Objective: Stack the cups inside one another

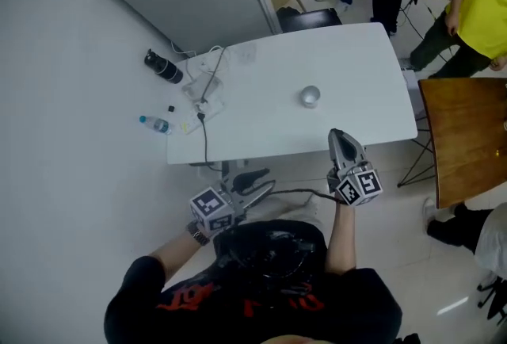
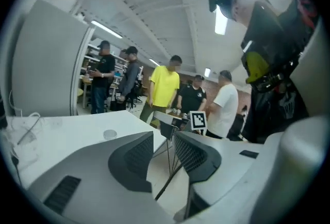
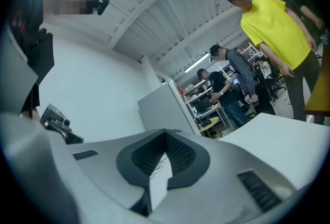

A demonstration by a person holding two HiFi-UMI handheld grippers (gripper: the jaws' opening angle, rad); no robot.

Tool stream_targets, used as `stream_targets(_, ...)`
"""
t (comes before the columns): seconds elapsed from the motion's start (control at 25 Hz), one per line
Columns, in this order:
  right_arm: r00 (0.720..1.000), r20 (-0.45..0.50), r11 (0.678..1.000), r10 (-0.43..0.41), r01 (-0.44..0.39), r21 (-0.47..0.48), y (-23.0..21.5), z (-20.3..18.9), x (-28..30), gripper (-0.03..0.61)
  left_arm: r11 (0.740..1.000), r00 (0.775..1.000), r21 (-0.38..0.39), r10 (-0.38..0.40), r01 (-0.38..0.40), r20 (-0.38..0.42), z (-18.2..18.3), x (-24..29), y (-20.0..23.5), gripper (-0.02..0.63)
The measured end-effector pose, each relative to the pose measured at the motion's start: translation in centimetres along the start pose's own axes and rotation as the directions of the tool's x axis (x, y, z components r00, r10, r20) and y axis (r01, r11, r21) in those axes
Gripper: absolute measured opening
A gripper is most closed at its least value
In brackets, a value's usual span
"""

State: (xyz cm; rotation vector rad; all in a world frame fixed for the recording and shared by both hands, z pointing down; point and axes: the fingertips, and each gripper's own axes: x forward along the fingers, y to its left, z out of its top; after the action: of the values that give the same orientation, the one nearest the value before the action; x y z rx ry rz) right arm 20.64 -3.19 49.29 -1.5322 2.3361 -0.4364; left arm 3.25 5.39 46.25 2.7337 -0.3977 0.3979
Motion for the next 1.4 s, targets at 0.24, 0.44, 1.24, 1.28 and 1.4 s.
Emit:
stream_targets(0.24, 0.997, -0.076, 0.999, -0.033, 0.031, -0.038, -3.2, -0.9, 1.6, 0.003, 0.964, 0.945, -0.098, 0.262, -0.247, 0.197, 0.8, 2.6, 7.9, 0.152)
stream_targets(0.44, 0.959, -0.284, 0.981, -0.003, -0.053, -0.187, -2.9, -4.8, 6.9, 0.005, 0.941, 0.904, -0.034, 0.333, -0.336, 0.268, 3.4, 1.6, 14.2, 0.152)
stream_targets(1.24, 0.519, -0.793, 0.724, -0.320, -0.406, -0.558, -12.6, -21.1, 16.0, 0.062, 0.869, 0.830, -0.165, 0.495, -0.467, 0.259, 2.7, 4.0, 20.8, 0.152)
stream_targets(1.28, 0.523, -0.799, 0.732, -0.298, -0.412, -0.543, -12.5, -21.4, 16.0, 0.037, 0.874, 0.836, -0.145, 0.486, -0.464, 0.255, 2.7, 4.5, 20.8, 0.152)
stream_targets(1.4, 0.600, -0.796, 0.845, -0.081, -0.382, -0.374, -10.4, -21.1, 16.1, 0.035, 0.890, 0.861, -0.074, 0.454, -0.449, 0.228, 2.4, 5.6, 20.7, 0.177)
